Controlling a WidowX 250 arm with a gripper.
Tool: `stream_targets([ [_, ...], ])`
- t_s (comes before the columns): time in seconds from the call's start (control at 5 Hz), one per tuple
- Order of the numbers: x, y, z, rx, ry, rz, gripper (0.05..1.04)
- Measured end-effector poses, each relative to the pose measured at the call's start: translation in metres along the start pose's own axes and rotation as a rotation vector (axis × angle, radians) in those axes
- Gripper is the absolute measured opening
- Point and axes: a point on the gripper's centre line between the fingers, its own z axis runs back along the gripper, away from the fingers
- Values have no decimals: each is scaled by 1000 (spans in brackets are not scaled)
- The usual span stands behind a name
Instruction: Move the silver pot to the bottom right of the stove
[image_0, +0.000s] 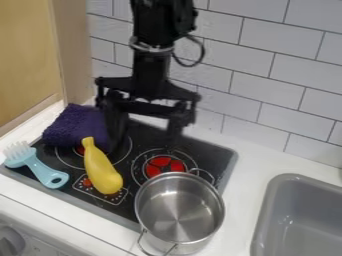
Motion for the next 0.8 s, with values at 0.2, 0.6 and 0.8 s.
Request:
stream_targets([
  [0.2,16,14,1,24,11,24,999],
  [0.6,59,94,-7,33,22,172,999],
  [0.8,73,137,-18,14,46,262,999],
])
